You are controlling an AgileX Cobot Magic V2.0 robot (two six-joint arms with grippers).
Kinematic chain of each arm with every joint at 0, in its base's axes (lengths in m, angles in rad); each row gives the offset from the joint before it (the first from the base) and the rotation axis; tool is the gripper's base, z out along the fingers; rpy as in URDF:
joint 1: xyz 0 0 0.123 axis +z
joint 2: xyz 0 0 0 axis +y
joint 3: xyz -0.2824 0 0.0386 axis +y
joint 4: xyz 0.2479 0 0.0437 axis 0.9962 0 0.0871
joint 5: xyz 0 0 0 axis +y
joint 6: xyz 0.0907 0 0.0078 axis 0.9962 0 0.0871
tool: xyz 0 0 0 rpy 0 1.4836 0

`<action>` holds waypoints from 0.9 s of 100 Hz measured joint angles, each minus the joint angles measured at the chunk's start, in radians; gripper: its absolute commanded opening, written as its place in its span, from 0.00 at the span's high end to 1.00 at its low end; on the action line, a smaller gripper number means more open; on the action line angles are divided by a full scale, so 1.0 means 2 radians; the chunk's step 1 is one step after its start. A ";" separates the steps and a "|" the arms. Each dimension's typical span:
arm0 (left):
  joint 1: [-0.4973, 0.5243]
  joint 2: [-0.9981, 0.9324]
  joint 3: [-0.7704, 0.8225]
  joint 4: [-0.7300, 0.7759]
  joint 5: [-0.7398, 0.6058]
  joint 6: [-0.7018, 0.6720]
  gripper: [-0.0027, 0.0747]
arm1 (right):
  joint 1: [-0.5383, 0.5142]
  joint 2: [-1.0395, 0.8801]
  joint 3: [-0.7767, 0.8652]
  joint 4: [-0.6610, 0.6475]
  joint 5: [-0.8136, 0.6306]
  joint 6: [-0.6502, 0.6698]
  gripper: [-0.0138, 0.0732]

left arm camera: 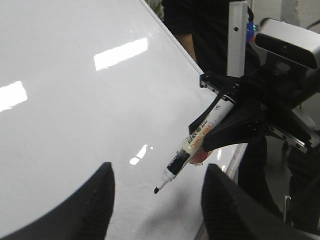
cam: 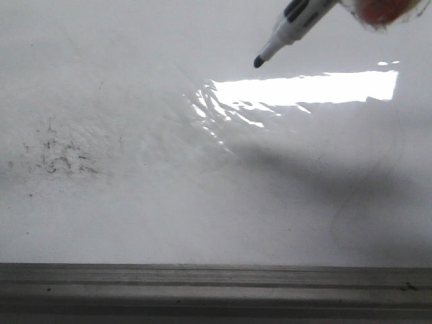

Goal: Write number 8 on whiteboard

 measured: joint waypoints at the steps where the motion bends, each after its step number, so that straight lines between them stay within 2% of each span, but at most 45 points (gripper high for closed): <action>1: 0.000 -0.001 0.001 -0.001 -0.001 0.000 0.74 | 0.000 0.000 0.000 -0.002 -0.001 0.000 0.89; 15: 0.007 -0.009 0.013 -0.007 -0.007 0.000 0.99 | 0.000 0.000 -0.005 -0.038 -0.013 0.000 0.89; 62: 0.007 -0.010 0.023 -0.009 -0.007 0.000 0.99 | 0.000 0.001 -0.007 -0.059 -0.029 0.000 0.89; 90: 0.007 -0.010 0.023 -0.009 -0.007 0.000 0.99 | 0.000 0.044 -0.007 -0.059 -0.022 -0.001 0.89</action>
